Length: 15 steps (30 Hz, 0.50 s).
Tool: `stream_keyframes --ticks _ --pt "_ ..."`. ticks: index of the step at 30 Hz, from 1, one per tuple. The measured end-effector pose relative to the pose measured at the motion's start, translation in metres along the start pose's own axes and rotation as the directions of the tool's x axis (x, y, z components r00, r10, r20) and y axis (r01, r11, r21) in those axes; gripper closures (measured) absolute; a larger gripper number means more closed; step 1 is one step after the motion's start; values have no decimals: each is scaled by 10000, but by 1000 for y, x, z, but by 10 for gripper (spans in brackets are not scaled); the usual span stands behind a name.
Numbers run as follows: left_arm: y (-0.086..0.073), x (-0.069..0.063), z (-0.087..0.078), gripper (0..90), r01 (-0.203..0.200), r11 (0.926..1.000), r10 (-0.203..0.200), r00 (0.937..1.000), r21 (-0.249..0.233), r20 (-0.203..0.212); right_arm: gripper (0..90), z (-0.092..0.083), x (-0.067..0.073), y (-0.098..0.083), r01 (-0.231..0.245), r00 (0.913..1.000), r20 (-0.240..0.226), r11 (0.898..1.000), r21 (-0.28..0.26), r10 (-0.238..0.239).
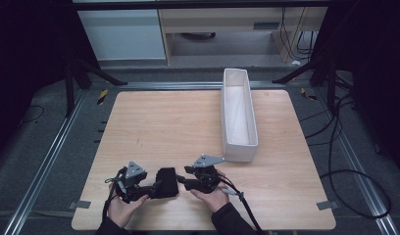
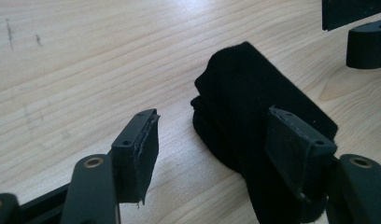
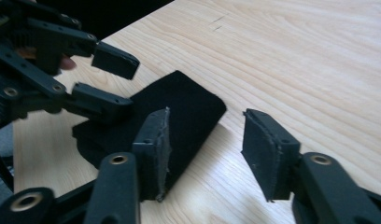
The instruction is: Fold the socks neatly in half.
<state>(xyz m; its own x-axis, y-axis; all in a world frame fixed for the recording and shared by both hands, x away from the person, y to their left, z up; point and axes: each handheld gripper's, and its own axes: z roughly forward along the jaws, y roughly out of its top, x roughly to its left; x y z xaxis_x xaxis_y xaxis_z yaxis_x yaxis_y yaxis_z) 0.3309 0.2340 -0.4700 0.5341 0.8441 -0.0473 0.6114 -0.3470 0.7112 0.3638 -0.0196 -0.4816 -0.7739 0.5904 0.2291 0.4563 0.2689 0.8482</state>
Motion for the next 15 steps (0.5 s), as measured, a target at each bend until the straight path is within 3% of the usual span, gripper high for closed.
stream_keyframes --ticks 15 --pt "-14 10 -4 356 116 9999 -116 9999 -28 106 355 40 18 7 -616 9948 -772 9958 678 668"
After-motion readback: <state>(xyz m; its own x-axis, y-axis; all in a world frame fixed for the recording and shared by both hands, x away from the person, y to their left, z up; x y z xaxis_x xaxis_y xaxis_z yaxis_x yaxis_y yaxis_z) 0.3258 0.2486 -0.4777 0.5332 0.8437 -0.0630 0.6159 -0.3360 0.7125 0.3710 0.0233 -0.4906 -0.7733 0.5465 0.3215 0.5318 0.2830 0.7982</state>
